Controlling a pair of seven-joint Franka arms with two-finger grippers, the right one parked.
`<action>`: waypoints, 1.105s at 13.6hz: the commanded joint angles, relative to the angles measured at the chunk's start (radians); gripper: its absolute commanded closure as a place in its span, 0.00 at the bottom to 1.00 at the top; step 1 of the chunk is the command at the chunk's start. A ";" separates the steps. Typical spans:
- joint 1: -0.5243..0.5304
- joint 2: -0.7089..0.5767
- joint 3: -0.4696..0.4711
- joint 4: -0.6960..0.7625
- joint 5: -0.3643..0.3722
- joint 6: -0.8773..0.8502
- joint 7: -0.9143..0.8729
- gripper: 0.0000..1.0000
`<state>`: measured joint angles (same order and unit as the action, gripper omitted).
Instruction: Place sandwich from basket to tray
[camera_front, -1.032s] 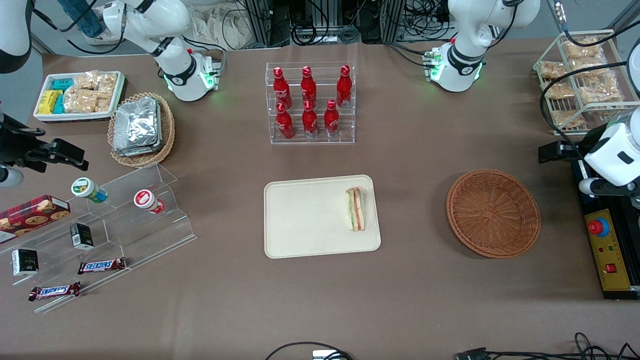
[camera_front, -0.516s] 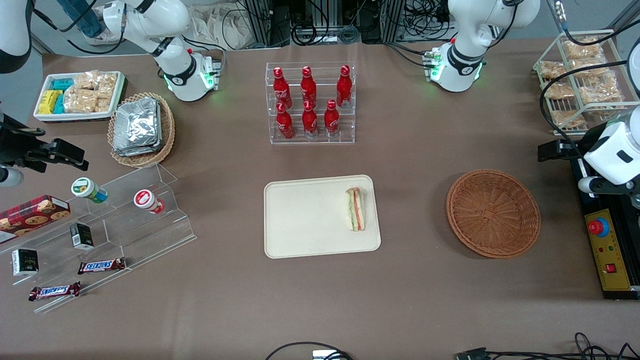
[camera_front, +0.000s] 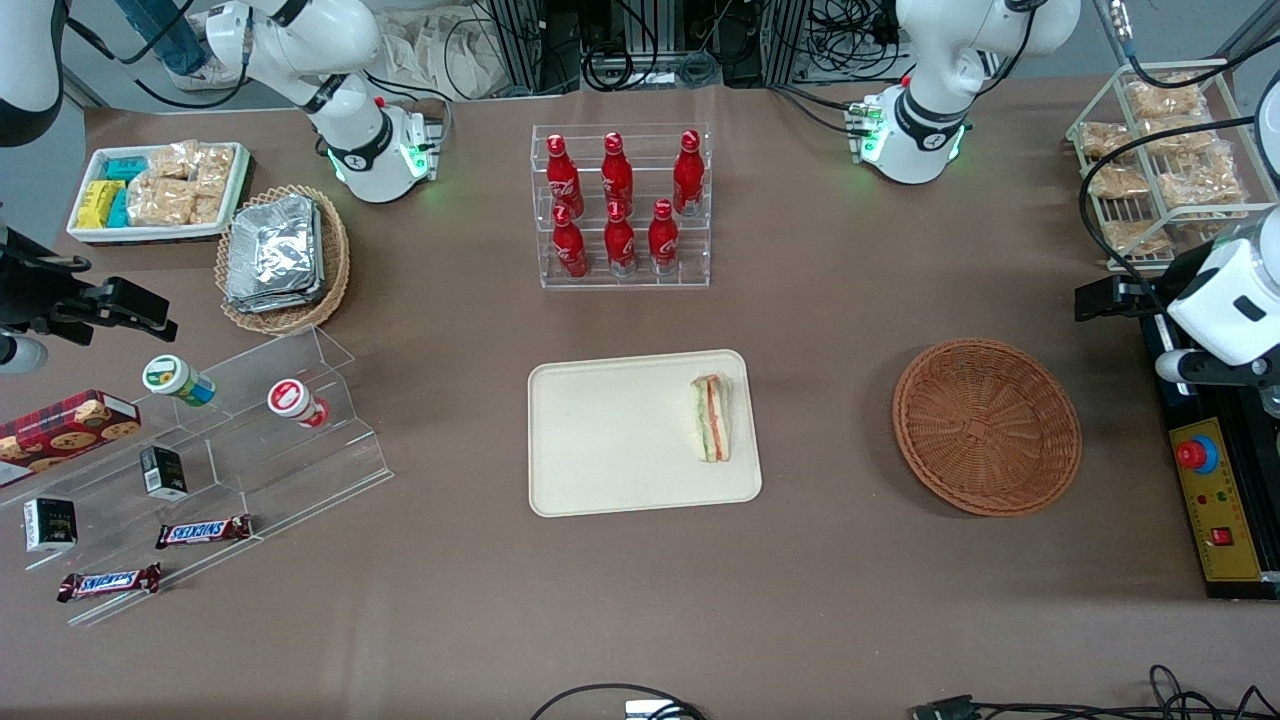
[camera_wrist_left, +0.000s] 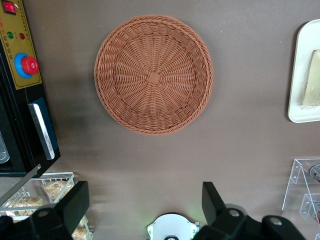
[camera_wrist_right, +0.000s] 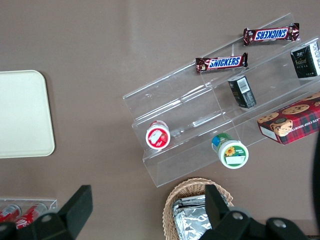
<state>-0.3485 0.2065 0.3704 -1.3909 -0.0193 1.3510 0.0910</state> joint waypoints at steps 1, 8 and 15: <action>0.000 -0.044 -0.021 -0.033 -0.008 -0.006 0.009 0.00; 0.402 -0.065 -0.416 -0.048 0.021 0.007 -0.002 0.00; 0.419 -0.283 -0.429 -0.391 0.005 0.261 -0.004 0.00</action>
<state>0.0494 0.0763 -0.0417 -1.5712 -0.0135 1.5017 0.0905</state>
